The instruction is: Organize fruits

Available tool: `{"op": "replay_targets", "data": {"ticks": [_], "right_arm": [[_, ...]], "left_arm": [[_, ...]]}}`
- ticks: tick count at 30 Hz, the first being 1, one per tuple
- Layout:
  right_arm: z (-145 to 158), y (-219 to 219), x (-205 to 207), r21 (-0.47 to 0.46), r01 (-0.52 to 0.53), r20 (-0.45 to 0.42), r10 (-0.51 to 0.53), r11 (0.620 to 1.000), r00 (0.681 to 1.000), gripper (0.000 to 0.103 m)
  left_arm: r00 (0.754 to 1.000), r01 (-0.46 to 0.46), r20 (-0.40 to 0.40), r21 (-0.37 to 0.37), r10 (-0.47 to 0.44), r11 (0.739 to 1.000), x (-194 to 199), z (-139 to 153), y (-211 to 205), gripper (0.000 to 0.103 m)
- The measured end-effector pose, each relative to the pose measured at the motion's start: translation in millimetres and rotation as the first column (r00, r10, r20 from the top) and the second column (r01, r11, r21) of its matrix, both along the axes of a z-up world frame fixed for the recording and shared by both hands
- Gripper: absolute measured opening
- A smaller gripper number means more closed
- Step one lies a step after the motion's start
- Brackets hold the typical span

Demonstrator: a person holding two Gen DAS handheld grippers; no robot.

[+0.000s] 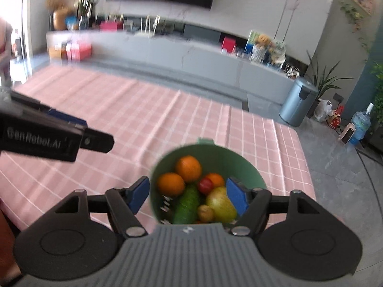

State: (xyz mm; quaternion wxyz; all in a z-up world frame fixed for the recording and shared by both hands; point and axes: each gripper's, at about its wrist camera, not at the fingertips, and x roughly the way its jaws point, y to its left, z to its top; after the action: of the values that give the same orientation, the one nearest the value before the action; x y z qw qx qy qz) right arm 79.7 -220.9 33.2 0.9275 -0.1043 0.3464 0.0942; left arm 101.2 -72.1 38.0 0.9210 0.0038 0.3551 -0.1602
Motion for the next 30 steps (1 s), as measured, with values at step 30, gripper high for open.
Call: {"op": "replay_targets", "data": {"ticks": [30], "right_arm": [[-58,35,-77,0.071,0.103,0.060,-0.107,0.992,0.992,0.081]], "left_arm": [[0.990,-0.142,0.035,0.165,0.138,0.976,-62,-65,32,0.073]]}}
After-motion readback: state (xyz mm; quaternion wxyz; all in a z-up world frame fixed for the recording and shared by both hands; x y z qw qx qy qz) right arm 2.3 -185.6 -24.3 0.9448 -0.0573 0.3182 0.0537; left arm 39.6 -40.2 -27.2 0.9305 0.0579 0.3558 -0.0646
